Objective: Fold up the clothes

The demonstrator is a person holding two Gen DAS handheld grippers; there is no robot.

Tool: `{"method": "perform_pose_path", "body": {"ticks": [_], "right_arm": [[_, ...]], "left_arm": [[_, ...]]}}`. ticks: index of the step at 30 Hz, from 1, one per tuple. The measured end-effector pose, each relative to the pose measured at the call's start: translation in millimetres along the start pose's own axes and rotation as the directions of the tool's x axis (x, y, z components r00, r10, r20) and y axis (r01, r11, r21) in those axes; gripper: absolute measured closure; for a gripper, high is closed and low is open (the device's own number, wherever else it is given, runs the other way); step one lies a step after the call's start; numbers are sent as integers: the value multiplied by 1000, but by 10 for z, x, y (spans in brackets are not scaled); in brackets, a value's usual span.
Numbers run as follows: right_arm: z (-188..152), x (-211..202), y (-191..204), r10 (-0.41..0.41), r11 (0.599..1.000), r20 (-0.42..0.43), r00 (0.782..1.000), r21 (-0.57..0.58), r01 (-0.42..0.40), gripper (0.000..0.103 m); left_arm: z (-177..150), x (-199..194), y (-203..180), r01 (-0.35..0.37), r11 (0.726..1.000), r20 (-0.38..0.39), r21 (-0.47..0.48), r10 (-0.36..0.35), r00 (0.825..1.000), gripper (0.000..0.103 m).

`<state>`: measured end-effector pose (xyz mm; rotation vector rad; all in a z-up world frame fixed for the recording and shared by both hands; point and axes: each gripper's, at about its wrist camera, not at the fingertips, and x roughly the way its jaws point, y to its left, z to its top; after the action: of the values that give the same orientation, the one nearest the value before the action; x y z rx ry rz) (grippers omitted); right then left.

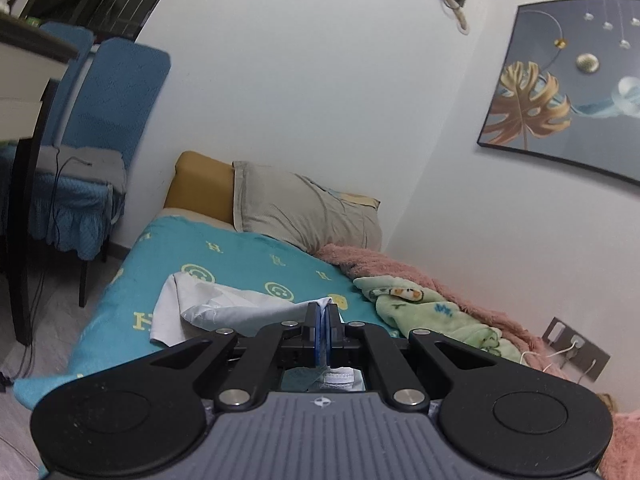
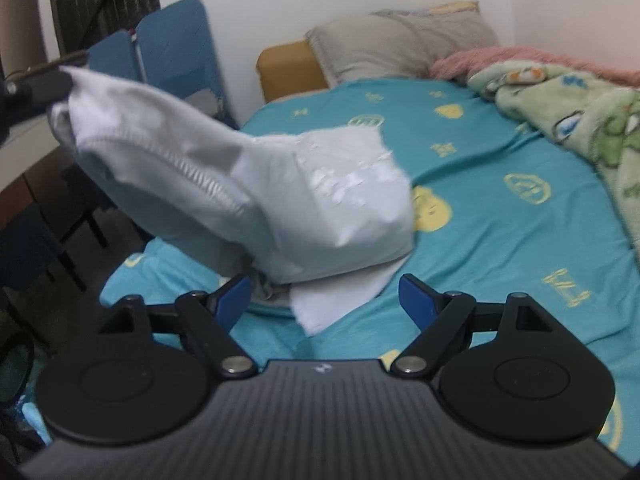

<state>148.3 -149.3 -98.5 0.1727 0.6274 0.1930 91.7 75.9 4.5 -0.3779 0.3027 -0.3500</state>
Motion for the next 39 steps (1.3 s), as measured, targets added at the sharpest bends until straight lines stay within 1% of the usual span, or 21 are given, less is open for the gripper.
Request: {"method": "perform_pose_path", "body": {"ticks": [4, 5, 8, 9, 10, 11, 12, 14, 15, 18, 21, 25, 28, 32, 34, 37, 39], "right_arm": [[0, 342, -42, 70, 994, -29, 997, 92, -67, 21], [0, 425, -40, 77, 992, -34, 996, 107, -73, 21], [-15, 609, 34, 65, 996, -22, 998, 61, -63, 21], [-21, 652, 50, 54, 998, -10, 999, 41, -53, 30], [-25, 687, 47, 42, 999, -4, 999, 33, -42, 36], [-24, 716, 30, 33, 999, -4, 999, 34, -33, 51], [-19, 726, 7, 34, 999, 1, 999, 38, -34, 69], [35, 651, -33, 42, 999, 28, 999, 28, -43, 91], [80, 581, -52, 38, 999, 48, 998, 23, -39, 94], [249, 290, -116, 12, 1000, 121, 993, 25, -15, 96], [406, -93, -238, -7, 998, 176, 984, 58, -3, 97], [568, -690, -319, -6, 999, 217, 976, 35, -1, 97], [616, -1109, -361, 18, 1000, 228, 973, 8, -20, 97], [610, -1606, -400, 68, 997, 208, 976, -41, -61, 97], [587, -1750, -416, 93, 995, 178, 980, -60, -83, 97], [622, -1629, -486, 130, 992, 82, 988, -21, -128, 97], [647, -1474, -533, 144, 989, 15, 989, 15, -144, 97]], "left_arm": [[-4, 9, 106, -3, 1000, 7, -20, 3, 1000, 101], [-3, 15, 126, -1, 1000, 10, -25, 1, 1000, 101], [-13, 39, 150, -1, 1000, 20, -25, 2, 1000, 101], [-19, 41, 154, -1, 1000, 24, -24, 2, 1000, 101], [-26, 44, 159, -2, 1000, 27, -23, 2, 1000, 101], [-32, 48, 170, -4, 1000, 29, -21, 5, 1000, 101], [-33, 53, 178, -10, 1000, 29, -21, 10, 1000, 101], [-33, 64, 193, -20, 1000, 29, -20, 20, 999, 101], [-28, 65, 198, -24, 999, 32, -22, 25, 999, 101], [6, -3, 176, -36, 999, 51, -26, 37, 998, 101], [60, -132, 107, -24, 1000, 76, -18, 25, 997, 101], [151, -368, -86, 7, 999, 128, 32, -11, 992, 101], [211, -615, -236, 48, 997, 165, 53, -56, 985, 101], [217, -965, -360, 97, 993, 175, 70, -108, 979, 101], [215, -1061, -383, 109, 991, 170, 78, -121, 978, 101], [247, -944, -363, 87, 993, 129, 80, -96, 987, 101], [275, -667, -310, 68, 995, 55, 71, -72, 996, 101]]}}
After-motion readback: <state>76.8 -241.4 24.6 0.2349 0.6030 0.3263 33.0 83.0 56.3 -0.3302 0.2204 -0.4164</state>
